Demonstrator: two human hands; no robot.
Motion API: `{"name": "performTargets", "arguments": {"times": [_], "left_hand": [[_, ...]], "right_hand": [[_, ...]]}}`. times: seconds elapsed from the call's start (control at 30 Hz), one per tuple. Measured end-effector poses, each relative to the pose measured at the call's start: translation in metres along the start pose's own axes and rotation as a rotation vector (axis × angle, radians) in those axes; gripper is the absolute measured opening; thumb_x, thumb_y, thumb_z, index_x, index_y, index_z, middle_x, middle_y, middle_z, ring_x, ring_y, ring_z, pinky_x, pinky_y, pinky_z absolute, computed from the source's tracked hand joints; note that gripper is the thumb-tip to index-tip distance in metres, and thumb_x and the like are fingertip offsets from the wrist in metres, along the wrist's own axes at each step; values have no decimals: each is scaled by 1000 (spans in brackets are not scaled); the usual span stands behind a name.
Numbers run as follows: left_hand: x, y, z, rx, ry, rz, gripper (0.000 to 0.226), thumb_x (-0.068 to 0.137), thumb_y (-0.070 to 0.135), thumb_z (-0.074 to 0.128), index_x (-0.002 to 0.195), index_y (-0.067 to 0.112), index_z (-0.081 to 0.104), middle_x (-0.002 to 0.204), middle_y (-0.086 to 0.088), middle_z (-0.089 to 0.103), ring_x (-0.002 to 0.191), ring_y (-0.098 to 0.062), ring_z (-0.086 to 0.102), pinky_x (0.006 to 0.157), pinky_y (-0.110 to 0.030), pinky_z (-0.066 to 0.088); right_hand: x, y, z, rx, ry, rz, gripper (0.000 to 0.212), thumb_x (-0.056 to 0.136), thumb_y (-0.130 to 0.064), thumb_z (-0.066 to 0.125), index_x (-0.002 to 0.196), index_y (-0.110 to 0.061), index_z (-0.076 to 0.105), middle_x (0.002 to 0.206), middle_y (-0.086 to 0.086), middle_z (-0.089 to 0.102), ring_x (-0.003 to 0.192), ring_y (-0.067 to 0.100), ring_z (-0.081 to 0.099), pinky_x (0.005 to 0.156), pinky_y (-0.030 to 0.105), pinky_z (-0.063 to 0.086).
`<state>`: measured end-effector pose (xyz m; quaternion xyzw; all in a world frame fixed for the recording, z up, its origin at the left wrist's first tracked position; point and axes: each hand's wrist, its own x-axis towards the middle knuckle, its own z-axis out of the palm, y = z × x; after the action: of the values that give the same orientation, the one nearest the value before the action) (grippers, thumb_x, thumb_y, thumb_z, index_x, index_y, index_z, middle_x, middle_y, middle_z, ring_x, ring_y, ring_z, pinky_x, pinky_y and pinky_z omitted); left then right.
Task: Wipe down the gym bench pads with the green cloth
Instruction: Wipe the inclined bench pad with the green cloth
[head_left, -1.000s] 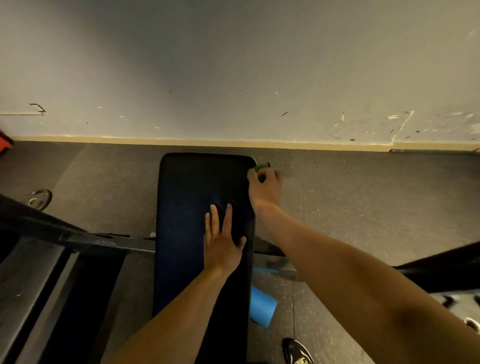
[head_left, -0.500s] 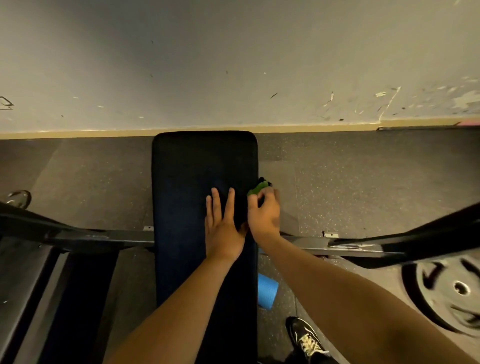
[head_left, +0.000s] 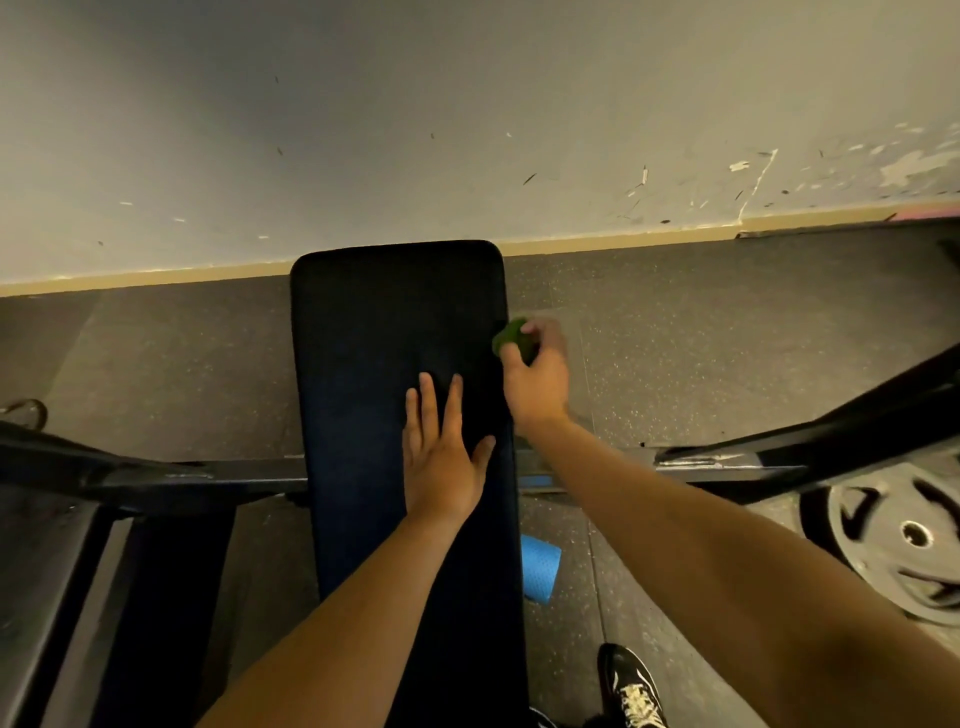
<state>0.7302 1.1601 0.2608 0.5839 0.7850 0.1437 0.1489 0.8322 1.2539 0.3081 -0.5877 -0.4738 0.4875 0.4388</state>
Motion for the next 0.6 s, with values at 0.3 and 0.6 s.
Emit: {"name": "performTargets", "arguments": {"times": [0.3,0.6], "left_hand": [[-40,-10,29,-31,135,-62,74,99,53,50,160,35,12,169,1,-2,155,-22,-5,123,-48,16],[-68,-10,46,-78,138,-141,73,96,37,61,156,39,20,167,1,5,150,-29,10,117,-53,28]], "right_hand": [[-25,50,8,-47,-50,48,7,88,-22,50,90,-27,44,93,9,57,78,20,55,69,41,50],[-97,119,-18,-87,-130,172,25,90,-5,49,79,-25,36,83,7,55,70,13,48,63,29,45]]}}
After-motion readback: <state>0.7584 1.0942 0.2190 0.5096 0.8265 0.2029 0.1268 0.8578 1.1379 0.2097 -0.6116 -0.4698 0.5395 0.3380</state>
